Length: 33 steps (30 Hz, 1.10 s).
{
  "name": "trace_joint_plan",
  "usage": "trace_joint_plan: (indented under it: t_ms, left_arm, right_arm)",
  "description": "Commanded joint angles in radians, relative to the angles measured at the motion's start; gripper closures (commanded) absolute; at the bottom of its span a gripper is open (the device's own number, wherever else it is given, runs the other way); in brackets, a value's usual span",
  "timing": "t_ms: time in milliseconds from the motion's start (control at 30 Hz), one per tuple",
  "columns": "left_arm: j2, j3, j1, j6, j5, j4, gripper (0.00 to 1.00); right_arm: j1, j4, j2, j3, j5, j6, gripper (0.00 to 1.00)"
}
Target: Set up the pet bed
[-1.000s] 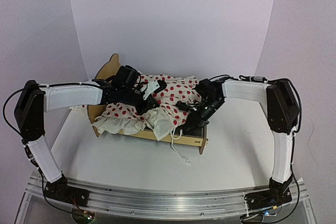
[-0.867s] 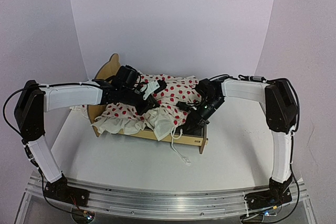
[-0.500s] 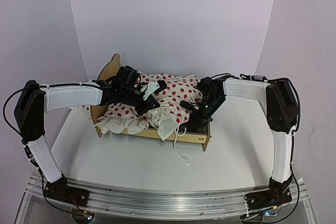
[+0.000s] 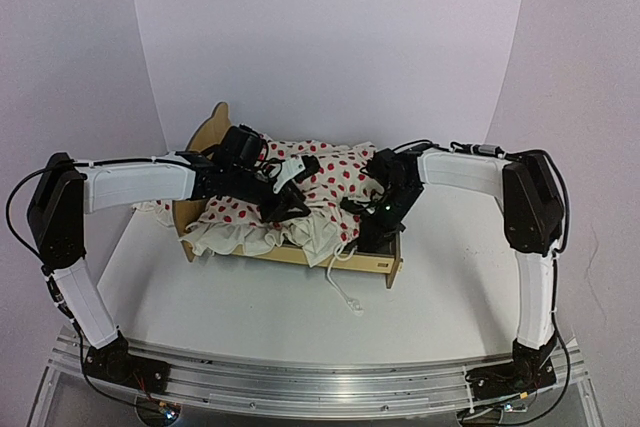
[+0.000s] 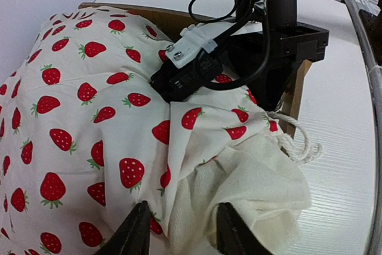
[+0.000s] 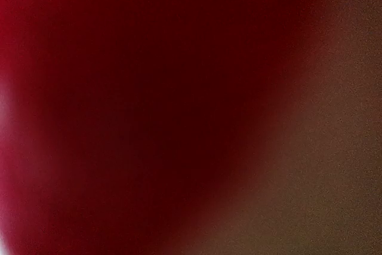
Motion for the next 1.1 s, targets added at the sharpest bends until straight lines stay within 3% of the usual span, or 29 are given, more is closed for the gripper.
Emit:
trace_joint_plan:
  t_ms: [0, 200, 433, 633, 767, 900, 1067]
  left_arm:
    - [-0.004, 0.082, 0.006, 0.065, 0.164, -0.066, 0.53]
    - [0.012, 0.135, -0.058, 0.160, 0.265, -0.174, 0.48]
    - [0.057, 0.151, -0.129, 0.197, 0.300, -0.206, 0.47]
    - [0.160, 0.217, -0.167, 0.162, 0.256, -0.218, 0.57]
    - [0.193, 0.228, -0.187, 0.184, 0.208, -0.215, 0.58]
    - [0.250, 0.255, -0.220, 0.199, 0.143, -0.227, 0.55]
    - [0.314, 0.329, -0.241, 0.162, 0.032, -0.214, 0.42]
  right_arm:
    - [0.025, -0.115, 0.119, -0.021, 0.148, -0.034, 0.91]
    - [0.091, -0.118, 0.132, 0.036, 0.210, -0.084, 0.72]
    - [0.083, -0.142, -0.020, 0.063, 0.252, -0.058, 0.65]
    - [0.072, -0.201, -0.144, 0.074, 0.231, -0.007, 0.59]
    - [0.070, -0.216, -0.196, 0.040, 0.271, 0.013, 0.58]
    - [0.062, -0.214, -0.216, 0.042, 0.280, 0.034, 0.58]
    - [0.022, -0.201, -0.260, 0.014, 0.313, 0.068, 0.58]
